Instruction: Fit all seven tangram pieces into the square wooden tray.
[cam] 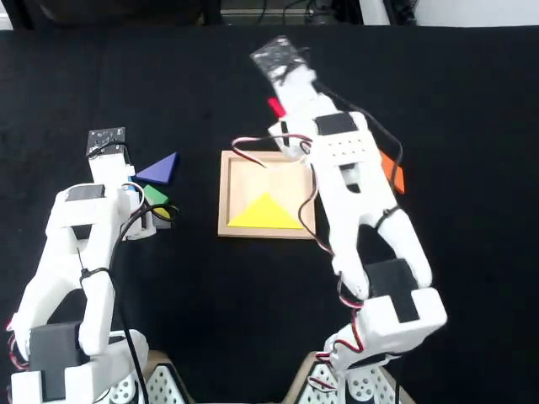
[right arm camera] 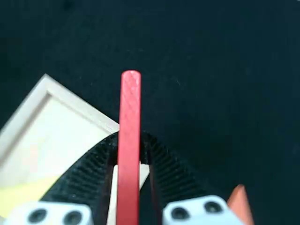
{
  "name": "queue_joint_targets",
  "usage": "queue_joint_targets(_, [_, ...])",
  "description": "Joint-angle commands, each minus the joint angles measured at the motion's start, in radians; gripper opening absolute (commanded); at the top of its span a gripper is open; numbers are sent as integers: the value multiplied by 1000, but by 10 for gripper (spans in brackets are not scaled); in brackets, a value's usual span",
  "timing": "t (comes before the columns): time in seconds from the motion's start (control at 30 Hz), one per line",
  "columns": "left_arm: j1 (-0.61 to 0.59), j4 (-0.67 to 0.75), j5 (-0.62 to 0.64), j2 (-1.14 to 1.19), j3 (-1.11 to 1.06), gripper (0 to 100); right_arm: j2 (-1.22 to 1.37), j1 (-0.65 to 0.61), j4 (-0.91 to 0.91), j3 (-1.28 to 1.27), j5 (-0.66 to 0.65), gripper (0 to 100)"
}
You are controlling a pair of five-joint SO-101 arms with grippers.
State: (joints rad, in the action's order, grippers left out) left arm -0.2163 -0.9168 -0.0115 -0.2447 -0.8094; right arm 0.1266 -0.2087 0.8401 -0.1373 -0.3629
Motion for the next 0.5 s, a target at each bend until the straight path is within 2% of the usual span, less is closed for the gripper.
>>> queue_joint_targets(0.0, [-5,11,-11,-32,5,306,-56,21,-152,-130,157,11])
queue_joint_targets(0.17, [-5,9,-11,-31,4,306,-19,21,-339,-277,155,11])
queue_joint_targets(0.33, [-5,11,-11,-31,4,306,35,28,-368,-275,144,11])
queue_joint_targets(0.47, [-5,11,-11,-31,4,306,84,29,-393,-272,61,11])
